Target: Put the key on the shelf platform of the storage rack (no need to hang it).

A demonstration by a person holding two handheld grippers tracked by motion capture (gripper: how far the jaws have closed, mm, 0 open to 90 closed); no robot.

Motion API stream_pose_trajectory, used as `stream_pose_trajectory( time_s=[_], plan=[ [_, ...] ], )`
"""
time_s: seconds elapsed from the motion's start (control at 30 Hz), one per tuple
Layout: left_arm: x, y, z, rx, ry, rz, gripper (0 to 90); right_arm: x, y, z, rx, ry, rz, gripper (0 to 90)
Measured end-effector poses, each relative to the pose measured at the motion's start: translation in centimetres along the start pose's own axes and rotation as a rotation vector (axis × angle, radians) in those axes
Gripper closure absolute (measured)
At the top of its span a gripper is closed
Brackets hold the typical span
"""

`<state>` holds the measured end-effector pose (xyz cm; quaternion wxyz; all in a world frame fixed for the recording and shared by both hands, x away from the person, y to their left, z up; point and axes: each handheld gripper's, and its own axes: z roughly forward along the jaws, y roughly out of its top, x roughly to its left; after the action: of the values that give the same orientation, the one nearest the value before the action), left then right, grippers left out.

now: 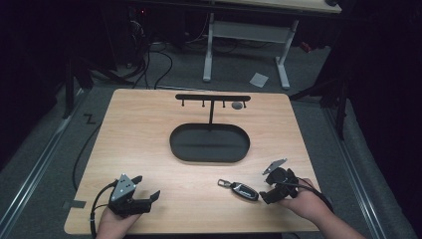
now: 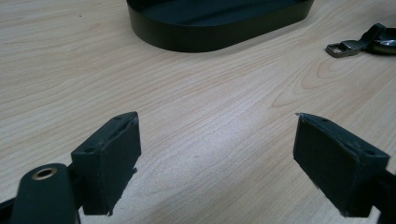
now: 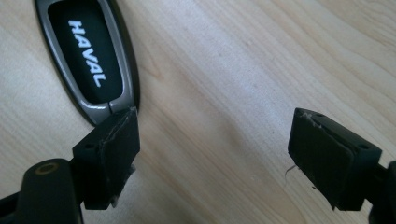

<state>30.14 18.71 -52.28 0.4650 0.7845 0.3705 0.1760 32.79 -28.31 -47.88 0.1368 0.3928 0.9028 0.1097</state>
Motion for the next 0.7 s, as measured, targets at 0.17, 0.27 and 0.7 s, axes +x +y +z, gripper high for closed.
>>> stream_pose_trajectory(
  time_s=[0.17, 0.27, 0.7],
  plan=[
    [0.0, 0.0, 0.0, -0.001, -0.002, 0.001, 15.8, 0.3, 0.4, -0.1, 0.039, 0.017, -0.039, 17.2],
    [0.0, 0.0, 0.0, 0.002, -0.003, 0.002, 15.8, 0.5, 0.7, -0.2, 0.057, 0.022, -0.064, 17.3],
    [0.1, 0.0, -0.1, 0.001, -0.005, 0.000, 15.8, 2.2, 3.3, -0.5, 0.119, 0.033, -0.199, 18.8]
  ],
)
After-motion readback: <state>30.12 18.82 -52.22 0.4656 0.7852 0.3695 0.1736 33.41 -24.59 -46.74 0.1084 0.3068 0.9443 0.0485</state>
